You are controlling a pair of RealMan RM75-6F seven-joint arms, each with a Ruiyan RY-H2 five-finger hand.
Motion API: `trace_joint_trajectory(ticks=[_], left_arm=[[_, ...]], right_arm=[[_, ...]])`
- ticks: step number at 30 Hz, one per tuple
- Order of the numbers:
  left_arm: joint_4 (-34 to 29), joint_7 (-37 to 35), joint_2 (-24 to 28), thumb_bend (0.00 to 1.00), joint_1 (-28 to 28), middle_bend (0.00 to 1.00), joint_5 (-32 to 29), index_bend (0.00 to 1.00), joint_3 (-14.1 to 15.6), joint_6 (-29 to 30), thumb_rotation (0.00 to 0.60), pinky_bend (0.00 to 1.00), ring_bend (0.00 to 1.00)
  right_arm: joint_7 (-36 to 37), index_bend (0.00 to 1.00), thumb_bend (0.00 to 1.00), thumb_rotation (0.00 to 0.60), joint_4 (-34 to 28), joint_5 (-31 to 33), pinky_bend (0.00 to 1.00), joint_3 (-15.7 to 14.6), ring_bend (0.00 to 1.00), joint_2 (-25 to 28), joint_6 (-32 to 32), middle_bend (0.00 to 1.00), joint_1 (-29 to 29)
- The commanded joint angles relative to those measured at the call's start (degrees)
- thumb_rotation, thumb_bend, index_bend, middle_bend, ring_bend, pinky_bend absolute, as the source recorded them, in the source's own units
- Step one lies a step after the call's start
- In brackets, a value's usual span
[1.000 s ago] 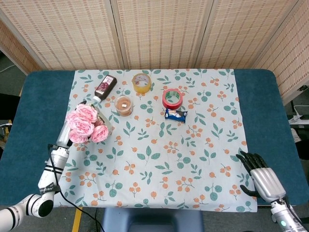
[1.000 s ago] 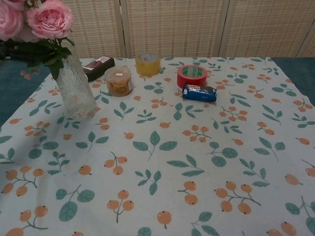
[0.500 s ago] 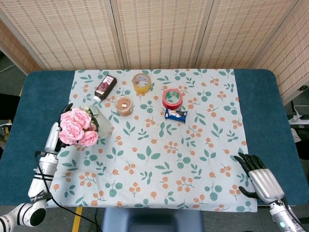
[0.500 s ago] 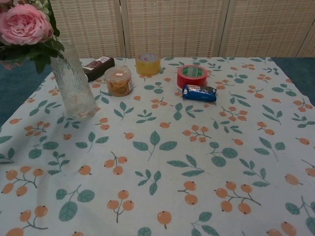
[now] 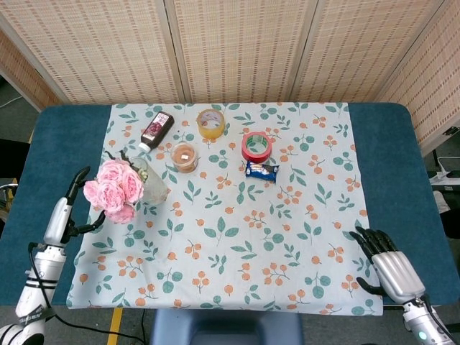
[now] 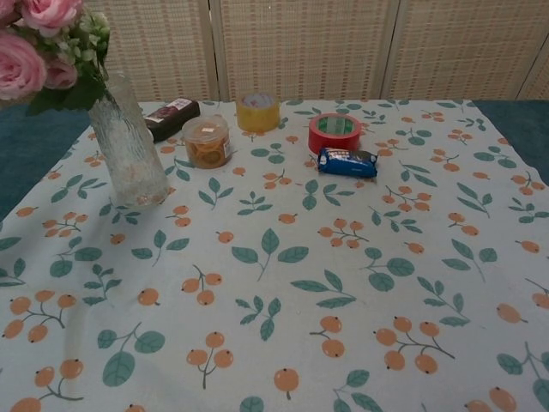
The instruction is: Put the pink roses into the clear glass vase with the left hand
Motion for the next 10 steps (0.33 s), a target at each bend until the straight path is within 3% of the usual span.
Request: trace_joint_trajectory(ticks=[1,5,10], left_arm=[[1.2,10.8,3.2,0.35,4.4,0.00,4.2,0.00,5.3,4.1,0.600,0.11,0.00],[4.1,22.7,2.2,0.35,9.1,0.00,8.7,0.00,9.1,11.2,0.600,0.10,0.00],[7.5,31.2,0.2,0.36,11.9,0.00,10.2,0.00,10.6,14.6,0.600,0.09,0.00]], right_arm=[[-0.1,0.00,0.18,0.600,0.0,0.1,0.00,0.0,0.00,0.0,0.0,0.00,0.0],[-1.0,0.00,0.18,0.600,0.0,0.2,0.00,0.0,0.00,-0.3,-0.4,0.00,0.0],[-2.3,0.00,0.18,0.600,0.2,2.0,0.00,0.6,0.00,-1.0,-0.8,0.00,0.1]])
